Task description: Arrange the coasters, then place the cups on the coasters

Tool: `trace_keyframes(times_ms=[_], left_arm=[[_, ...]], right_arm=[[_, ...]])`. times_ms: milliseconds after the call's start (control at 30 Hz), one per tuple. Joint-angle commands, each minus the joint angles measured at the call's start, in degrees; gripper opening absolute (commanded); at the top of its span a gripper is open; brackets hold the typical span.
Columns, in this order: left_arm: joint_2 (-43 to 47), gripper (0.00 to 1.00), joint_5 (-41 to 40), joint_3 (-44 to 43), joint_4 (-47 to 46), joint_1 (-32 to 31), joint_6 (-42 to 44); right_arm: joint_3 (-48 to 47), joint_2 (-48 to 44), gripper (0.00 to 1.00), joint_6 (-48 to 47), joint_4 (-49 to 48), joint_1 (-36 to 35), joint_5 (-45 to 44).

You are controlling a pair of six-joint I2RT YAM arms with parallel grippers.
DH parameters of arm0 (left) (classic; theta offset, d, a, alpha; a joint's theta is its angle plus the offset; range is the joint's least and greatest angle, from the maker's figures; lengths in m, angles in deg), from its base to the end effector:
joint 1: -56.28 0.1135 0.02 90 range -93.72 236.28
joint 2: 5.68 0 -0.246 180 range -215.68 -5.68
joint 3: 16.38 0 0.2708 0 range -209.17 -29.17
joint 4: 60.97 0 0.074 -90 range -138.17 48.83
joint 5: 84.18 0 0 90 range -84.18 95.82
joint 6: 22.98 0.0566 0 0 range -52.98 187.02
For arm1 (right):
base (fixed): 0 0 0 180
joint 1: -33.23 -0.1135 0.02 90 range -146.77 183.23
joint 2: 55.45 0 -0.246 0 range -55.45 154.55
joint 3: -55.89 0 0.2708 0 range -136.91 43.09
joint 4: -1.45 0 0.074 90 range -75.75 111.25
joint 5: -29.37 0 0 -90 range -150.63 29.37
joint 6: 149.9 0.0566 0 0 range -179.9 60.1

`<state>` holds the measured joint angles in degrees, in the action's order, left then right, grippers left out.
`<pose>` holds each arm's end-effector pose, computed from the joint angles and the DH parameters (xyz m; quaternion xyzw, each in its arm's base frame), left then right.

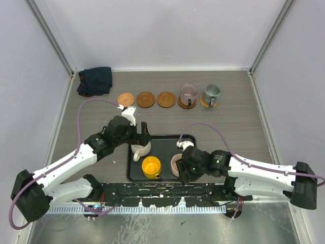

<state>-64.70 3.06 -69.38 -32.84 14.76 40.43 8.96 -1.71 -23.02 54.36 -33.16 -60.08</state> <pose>0.2045 -0.1774 0.2227 0.1036 0.8773 -0.2445 0.3998 0.0833 0.1919 0.1670 -0.2471 0.9331 0.2077 0.1585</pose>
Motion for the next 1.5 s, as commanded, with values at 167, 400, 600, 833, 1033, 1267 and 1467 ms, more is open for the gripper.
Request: trace_keyframes(times_ms=[167,400,600,833,1033,1267,1467], left_arm=[[1.0,0.98,-1.9,-0.2,-0.5,-0.1,0.4],[1.6,0.99,-3.0,0.3,-0.2,-0.1,1.2],[1.5,0.99,-3.8,0.5,-0.2,-0.1,1.8],[1.9,0.99,-4.8,0.5,0.2,-0.1,2.6],[2.3,0.99,-6.2,0.6,0.2,-0.1,3.0],[2.1,0.99,-6.3,0.8,0.5,-0.1,2.9],[2.5,0.99,-6.7,1.2,0.8,-0.1,2.9]], right_arm=[[-0.6,3.5,0.42,4.0,-3.6,-0.8,-7.2],[-3.1,7.6,0.41,4.1,-4.1,-0.8,-12.4],[-6.1,12.3,0.45,3.3,-4.2,-0.8,-16.8],[-7.9,14.8,0.51,2.7,-5.4,-0.9,-19.2],[-7.8,15.2,0.49,3.6,-7.2,-0.8,-20.3],[-7.6,16.9,0.44,5.0,-8.0,-0.8,-23.8],[-7.6,18.3,0.44,5.4,-9.1,-0.8,-24.1]])
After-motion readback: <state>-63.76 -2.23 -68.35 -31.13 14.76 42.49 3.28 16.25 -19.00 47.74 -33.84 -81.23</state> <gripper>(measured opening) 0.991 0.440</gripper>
